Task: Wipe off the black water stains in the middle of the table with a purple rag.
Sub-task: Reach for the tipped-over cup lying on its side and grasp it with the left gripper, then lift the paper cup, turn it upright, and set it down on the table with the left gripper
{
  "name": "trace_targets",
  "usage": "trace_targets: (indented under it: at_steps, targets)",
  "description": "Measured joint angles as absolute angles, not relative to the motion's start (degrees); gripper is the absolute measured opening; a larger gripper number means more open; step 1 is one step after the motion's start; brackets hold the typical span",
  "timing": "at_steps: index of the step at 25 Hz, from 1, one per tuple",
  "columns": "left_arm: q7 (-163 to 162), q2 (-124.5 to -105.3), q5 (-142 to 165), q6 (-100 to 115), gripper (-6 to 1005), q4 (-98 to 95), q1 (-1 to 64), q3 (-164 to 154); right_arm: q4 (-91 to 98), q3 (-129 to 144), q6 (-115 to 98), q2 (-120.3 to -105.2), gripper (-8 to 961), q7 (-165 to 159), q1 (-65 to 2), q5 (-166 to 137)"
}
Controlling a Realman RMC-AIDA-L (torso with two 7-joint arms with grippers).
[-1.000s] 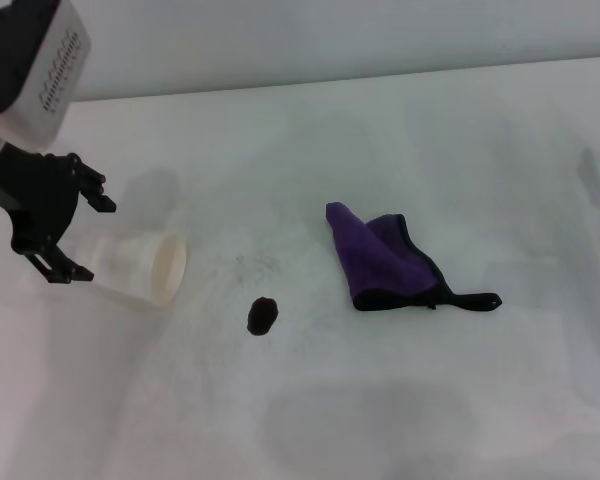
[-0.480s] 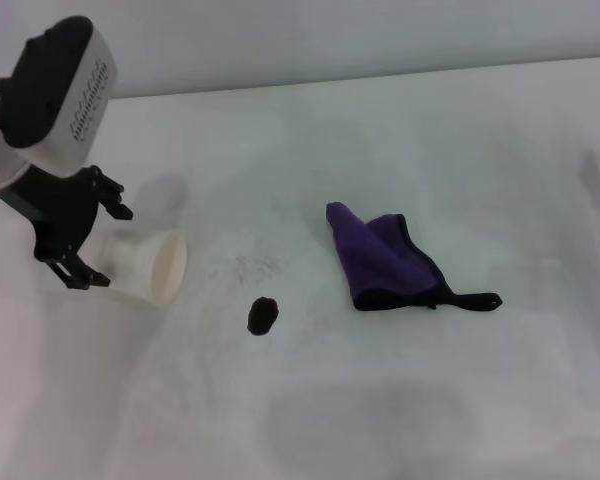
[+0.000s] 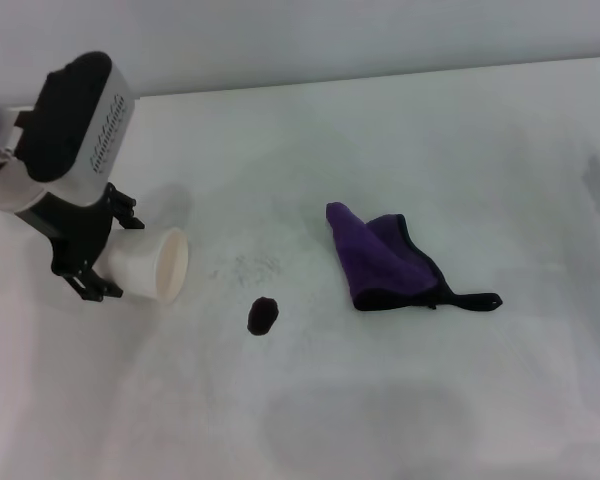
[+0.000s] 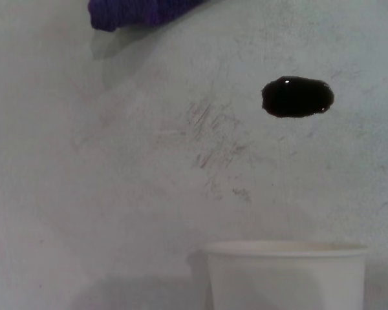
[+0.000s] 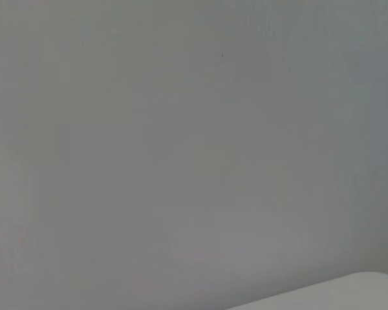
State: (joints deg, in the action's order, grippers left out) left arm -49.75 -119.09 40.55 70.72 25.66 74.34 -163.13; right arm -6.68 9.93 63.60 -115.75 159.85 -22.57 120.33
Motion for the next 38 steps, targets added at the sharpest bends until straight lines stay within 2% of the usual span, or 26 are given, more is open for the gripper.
trace_targets:
  at_steps: [20,28,38]
  targets:
    - [-49.7,-119.17,39.8,66.4,859,22.0,72.1,-163.1,-7.1,9.9,63.6,-115.75,860,159.9,-22.0,120.2]
    - [-50.3,-119.08,35.9,65.9,767,22.7,72.0,-163.0,-7.1,9.9,63.1,-115.65,859,159.9,-21.7,120.4]
    - [-51.8,-118.99,22.1,62.9,766,23.4,70.4,-163.0,-6.5,9.9,63.0,-115.66,859,159.9,-22.0,120.5]
